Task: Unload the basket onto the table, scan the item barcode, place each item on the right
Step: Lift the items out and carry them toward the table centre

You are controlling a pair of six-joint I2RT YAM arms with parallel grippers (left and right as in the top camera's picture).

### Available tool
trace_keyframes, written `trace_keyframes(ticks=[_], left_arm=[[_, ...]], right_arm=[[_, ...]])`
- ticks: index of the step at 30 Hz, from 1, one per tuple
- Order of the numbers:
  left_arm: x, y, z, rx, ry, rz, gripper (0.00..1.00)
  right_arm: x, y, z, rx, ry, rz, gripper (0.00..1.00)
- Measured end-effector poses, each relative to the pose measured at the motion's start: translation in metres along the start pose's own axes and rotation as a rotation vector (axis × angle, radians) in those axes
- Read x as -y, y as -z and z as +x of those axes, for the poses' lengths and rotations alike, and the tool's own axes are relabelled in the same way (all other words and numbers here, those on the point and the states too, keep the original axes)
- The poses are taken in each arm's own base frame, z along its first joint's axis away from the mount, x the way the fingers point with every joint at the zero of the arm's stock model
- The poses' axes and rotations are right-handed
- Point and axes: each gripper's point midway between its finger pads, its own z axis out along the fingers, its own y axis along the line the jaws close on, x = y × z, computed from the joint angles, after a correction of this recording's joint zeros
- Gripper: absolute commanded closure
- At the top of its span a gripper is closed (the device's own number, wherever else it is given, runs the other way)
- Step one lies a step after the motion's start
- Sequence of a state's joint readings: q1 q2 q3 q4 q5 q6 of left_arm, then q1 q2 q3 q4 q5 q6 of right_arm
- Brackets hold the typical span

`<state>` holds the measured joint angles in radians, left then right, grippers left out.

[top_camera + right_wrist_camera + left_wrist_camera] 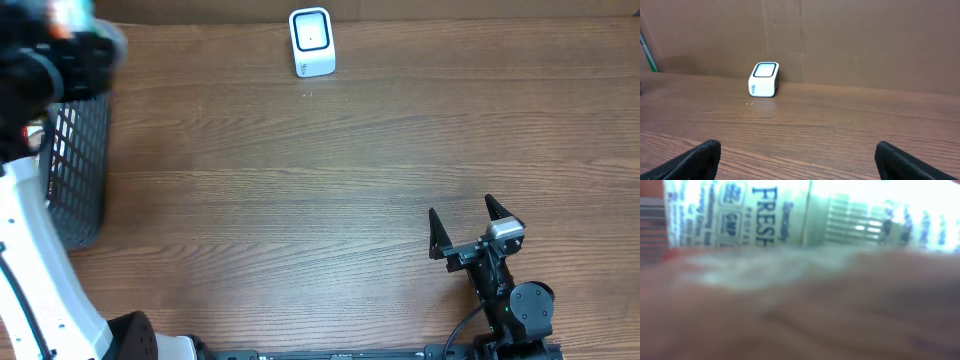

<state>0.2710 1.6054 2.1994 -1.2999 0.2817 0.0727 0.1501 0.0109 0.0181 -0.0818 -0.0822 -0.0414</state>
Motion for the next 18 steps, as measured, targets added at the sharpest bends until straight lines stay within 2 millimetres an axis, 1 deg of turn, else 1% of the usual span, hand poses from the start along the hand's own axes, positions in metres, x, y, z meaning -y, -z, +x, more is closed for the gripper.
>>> trace_keyframes(ticks=[1,3,5,9,12,15,16,17,18], left_arm=[[0.015,-0.003,0.004,-0.021,-0.021,0.032,0.43],[0.04,-0.009,0.013,-0.057,-0.056,0.084,0.44],[0.066,-0.016,0.025,-0.102,-0.096,0.141,0.44],[0.107,-0.031,0.052,-0.189,-0.163,0.228,0.43],[0.14,-0.045,0.08,-0.268,-0.221,0.296,0.43],[0.175,-0.065,0.117,-0.349,-0.29,0.365,0.43],[0.182,-0.069,0.125,-0.367,-0.304,0.377,0.43],[0.194,-0.076,0.138,-0.384,-0.327,0.399,0.43],[0.202,-0.08,0.146,-0.391,-0.343,0.414,0.42]], right_arm=[[0.0,0.0,0.0,0.0,0.0,0.0,0.0],[0.0,0.0,0.0,0.0,0.0,0.0,0.0],[0.0,0.0,0.0,0.0,0.0,0.0,0.0],[0.0,0.0,0.0,0.0,0.0,0.0,0.0],[0.0,0.0,0.0,0.0,-0.001,0.0,0.0],[0.0,0.0,0.0,0.0,0.0,0.0,0.0],[0.0,0.0,0.0,0.0,0.0,0.0,0.0],[0.0,0.0,0.0,-0.001,0.0,0.0,0.0],[0.0,0.0,0.0,0.0,0.0,0.0,0.0]])
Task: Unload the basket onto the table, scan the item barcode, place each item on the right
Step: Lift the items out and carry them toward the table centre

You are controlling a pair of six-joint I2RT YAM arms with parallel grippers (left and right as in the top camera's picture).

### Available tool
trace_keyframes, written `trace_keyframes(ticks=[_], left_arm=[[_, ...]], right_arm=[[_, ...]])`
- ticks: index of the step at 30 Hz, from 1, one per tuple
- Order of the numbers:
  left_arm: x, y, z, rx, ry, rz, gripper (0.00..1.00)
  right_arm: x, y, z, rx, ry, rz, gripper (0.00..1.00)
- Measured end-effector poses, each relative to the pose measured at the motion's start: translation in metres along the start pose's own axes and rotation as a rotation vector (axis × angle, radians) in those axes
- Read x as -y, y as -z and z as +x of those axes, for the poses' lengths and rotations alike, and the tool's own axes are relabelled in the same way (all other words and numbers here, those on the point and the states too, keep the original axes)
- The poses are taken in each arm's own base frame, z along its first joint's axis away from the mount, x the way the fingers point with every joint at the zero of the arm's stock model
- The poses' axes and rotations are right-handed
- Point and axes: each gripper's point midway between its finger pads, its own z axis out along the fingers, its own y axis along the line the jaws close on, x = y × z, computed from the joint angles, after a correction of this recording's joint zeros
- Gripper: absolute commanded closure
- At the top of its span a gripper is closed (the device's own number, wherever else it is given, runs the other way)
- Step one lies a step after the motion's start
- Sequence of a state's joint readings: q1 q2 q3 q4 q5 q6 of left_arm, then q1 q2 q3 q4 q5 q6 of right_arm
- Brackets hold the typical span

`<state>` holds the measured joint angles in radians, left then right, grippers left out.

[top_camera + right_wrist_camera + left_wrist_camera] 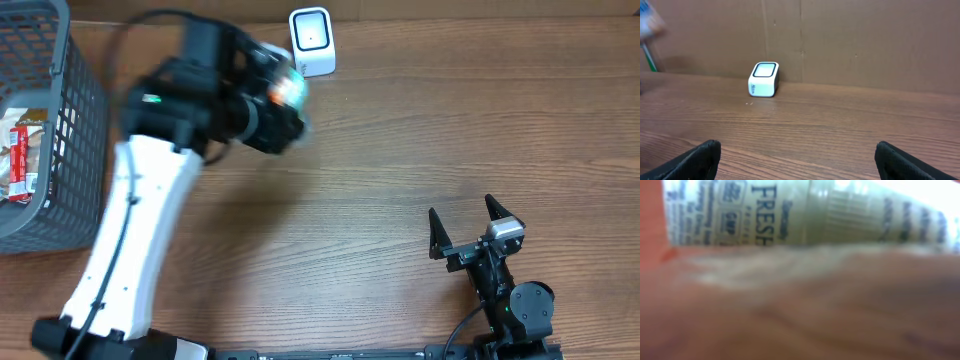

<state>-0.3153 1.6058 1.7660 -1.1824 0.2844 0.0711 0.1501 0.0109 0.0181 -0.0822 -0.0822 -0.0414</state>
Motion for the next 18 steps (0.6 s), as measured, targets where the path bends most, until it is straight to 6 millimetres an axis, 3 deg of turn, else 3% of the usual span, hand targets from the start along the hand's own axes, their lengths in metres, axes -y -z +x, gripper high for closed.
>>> trace_keyframes(ticks=[12,18], left_arm=[[0.11,-0.141,0.06,-0.203,-0.213,0.139,0.43],[0.135,-0.188,0.077,-0.236,-0.29,0.119,0.42]], right_arm=[[0.0,0.0,0.0,0.0,0.0,0.0,0.0],[0.0,0.0,0.0,0.0,0.0,0.0,0.0]])
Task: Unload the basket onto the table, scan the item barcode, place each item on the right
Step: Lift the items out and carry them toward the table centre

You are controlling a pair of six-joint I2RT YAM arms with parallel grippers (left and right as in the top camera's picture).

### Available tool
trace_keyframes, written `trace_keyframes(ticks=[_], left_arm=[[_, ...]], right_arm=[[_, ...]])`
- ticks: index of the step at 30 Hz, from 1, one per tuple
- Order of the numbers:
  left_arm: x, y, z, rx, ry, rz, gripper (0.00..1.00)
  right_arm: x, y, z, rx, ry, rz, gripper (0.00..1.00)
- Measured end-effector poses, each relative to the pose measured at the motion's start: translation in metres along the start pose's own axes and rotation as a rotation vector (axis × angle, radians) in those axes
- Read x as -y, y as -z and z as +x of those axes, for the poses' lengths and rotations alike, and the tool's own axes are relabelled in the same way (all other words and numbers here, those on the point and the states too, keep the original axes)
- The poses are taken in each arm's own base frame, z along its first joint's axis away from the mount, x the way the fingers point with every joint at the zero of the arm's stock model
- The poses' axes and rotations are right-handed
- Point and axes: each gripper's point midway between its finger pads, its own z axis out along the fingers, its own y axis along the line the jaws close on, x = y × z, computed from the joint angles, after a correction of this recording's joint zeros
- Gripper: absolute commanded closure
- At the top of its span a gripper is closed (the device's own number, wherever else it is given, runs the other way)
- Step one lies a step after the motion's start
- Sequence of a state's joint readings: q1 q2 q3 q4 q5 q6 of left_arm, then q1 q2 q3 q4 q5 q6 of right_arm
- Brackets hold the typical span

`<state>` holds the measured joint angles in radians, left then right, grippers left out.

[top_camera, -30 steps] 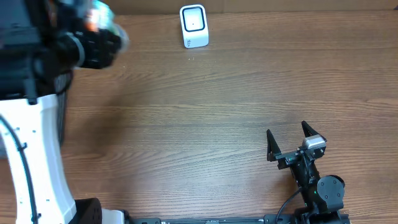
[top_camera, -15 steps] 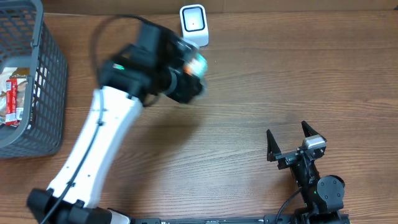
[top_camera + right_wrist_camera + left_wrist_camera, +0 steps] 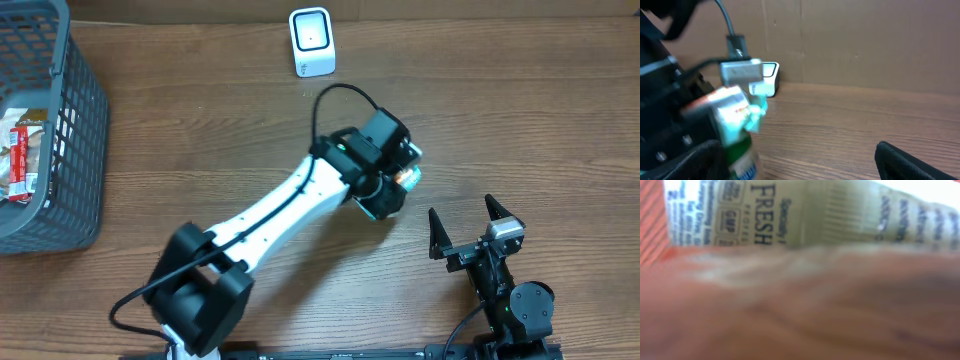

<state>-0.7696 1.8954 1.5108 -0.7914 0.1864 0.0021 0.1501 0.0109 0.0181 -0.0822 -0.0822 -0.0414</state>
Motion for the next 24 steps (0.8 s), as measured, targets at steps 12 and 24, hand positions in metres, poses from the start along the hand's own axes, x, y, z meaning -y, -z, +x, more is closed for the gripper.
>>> trace_keyframes(ticks=[12,24], left_arm=[[-0.002,-0.011,-0.004,0.01,-0.014,-0.033,0.43],[-0.009,-0.047,0.004,-0.039,0.0,-0.036,0.04]], right_arm=[[0.0,0.0,0.0,0.0,0.0,0.0,0.0],[0.0,0.0,0.0,0.0,0.0,0.0,0.0]])
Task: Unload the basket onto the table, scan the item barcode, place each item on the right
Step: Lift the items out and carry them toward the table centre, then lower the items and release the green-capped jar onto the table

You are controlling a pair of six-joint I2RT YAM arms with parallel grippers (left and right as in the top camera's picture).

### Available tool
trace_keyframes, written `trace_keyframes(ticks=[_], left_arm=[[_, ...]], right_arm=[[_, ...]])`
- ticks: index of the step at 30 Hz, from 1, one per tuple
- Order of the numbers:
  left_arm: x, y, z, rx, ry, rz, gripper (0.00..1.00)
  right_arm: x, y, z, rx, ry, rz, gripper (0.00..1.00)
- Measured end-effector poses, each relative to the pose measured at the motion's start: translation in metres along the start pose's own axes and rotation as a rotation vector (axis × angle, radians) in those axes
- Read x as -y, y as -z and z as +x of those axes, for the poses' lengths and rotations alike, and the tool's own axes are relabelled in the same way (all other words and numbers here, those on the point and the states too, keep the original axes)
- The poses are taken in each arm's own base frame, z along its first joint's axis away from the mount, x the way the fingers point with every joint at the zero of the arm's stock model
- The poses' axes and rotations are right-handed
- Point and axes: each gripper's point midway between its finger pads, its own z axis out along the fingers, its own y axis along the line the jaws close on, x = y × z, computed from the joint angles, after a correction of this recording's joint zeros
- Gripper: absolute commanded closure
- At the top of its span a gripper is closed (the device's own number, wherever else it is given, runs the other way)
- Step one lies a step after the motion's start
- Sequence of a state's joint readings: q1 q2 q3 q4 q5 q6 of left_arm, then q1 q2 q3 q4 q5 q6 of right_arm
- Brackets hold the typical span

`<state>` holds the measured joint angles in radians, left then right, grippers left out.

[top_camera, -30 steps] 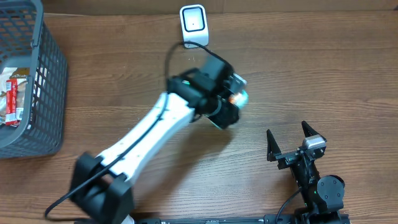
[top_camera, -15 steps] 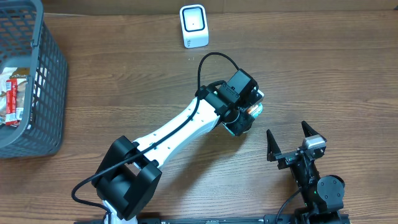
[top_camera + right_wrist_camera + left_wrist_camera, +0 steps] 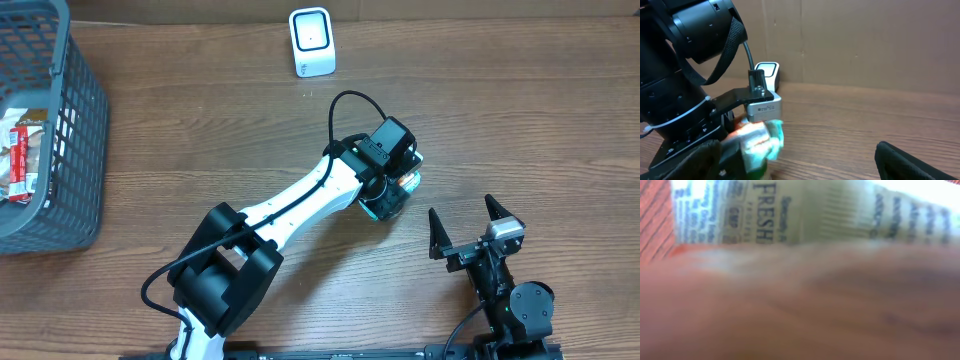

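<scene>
My left gripper point(image 3: 398, 190) is shut on a crinkly packet point(image 3: 408, 181), silver, green and orange, held low over the table right of centre. In the left wrist view the packet point(image 3: 805, 210) fills the frame, showing "FRESH" print and a faint barcode; my own fingers are hidden behind it. The white barcode scanner point(image 3: 311, 42) stands at the back edge, well away from the packet. My right gripper point(image 3: 468, 225) rests open near the front, just right of the packet point(image 3: 760, 140). The scanner point(image 3: 768, 70) peeks out behind the left arm.
A dark wire basket point(image 3: 70, 150) stands at the far left with another packet point(image 3: 20, 150) inside. A brown cardboard wall point(image 3: 865, 40) closes off the back of the wooden table point(image 3: 200, 140). The left arm stretches across the table's middle.
The left gripper with the packet has stayed at nearly the same spot right of centre, a little lower and closer in the right wrist view. The right gripper has not moved.
The left gripper held the packet over the basket at the far left. Then it was near the scanner at the back. After that it was right of centre, in front of the right gripper, where it remains. The right arm stayed still throughout.
</scene>
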<state>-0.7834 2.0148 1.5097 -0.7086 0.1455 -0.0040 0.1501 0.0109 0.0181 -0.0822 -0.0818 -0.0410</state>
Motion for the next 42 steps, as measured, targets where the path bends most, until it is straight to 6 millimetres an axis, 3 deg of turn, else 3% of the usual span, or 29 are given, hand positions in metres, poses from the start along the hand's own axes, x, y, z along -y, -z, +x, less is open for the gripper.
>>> trace_keyframes(ticks=[11,21,32,42], left_arm=[[0.003,0.003,-0.001,-0.005,-0.002,0.015,0.0],[0.01,0.047,-0.034,0.106,-0.019,0.016,0.0],[0.008,0.039,-0.024,0.08,-0.014,0.01,0.0],[0.006,0.035,-0.02,0.07,-0.013,0.007,0.09]], right_arm=[[0.0,0.0,0.0,0.0,0.0,0.0,0.0],[0.0,0.0,0.0,0.0,0.001,-0.001,0.0],[0.0,0.0,0.0,0.0,0.0,0.0,0.0],[0.0,0.0,0.0,0.0,0.0,0.0,0.0]])
